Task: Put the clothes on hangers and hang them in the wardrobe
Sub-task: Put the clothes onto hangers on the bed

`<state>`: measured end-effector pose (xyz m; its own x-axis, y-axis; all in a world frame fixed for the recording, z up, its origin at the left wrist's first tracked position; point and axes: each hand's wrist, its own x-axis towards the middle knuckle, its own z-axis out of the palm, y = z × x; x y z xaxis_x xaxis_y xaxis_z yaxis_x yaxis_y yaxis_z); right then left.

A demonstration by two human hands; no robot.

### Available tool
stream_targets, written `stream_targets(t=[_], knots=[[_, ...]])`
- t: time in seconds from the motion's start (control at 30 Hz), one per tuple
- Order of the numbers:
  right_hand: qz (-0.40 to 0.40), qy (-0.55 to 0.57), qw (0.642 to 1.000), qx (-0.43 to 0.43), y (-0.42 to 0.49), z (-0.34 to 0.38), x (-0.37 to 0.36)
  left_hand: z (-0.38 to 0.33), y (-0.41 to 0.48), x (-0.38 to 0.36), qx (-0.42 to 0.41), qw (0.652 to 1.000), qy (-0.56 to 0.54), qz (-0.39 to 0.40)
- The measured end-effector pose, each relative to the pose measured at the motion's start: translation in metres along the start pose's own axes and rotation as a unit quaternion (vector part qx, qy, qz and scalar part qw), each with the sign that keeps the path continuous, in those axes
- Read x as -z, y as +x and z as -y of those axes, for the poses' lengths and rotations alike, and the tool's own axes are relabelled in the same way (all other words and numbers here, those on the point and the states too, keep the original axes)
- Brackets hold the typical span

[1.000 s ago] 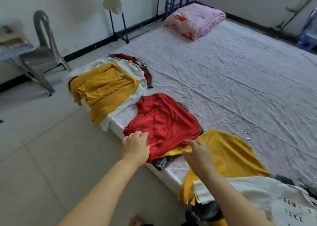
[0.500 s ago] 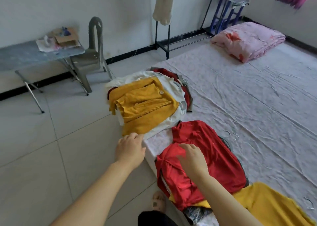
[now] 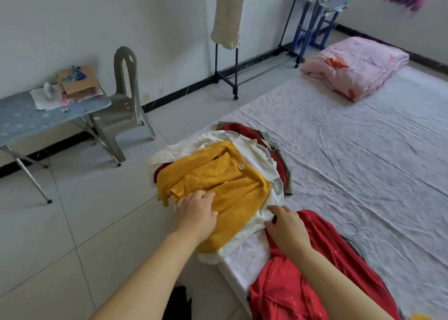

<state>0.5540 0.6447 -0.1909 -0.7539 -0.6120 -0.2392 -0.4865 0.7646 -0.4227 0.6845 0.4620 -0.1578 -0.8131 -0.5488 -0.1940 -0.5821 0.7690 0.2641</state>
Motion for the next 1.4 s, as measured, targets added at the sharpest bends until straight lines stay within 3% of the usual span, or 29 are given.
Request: stream_targets(t=[0.3, 0.5, 0.83, 1.4], knots=[[-0.045, 0.031, 0.992, -0.113, 0.085, 0.093, -0.027, 0.085, 0.131, 0.050, -0.134, 0.990, 0.009, 0.037], [-0.064, 0.041, 0.983, -0.168, 0.116, 0.118, -0.030, 0.095, 0.198, 0.066, -0.187, 0.980, 0.019, 0.058], [-0.042, 0.053, 0.971, -0.231, 0.229, 0.080, -0.025, 0.073, 0.300, 0.041, -0.220, 0.969, 0.026, 0.108], [0.055, 0.049, 0.948, -0.308, 0.433, -0.069, -0.092, 0.024, 0.462, -0.071, -0.226, 0.956, 0.037, 0.184]])
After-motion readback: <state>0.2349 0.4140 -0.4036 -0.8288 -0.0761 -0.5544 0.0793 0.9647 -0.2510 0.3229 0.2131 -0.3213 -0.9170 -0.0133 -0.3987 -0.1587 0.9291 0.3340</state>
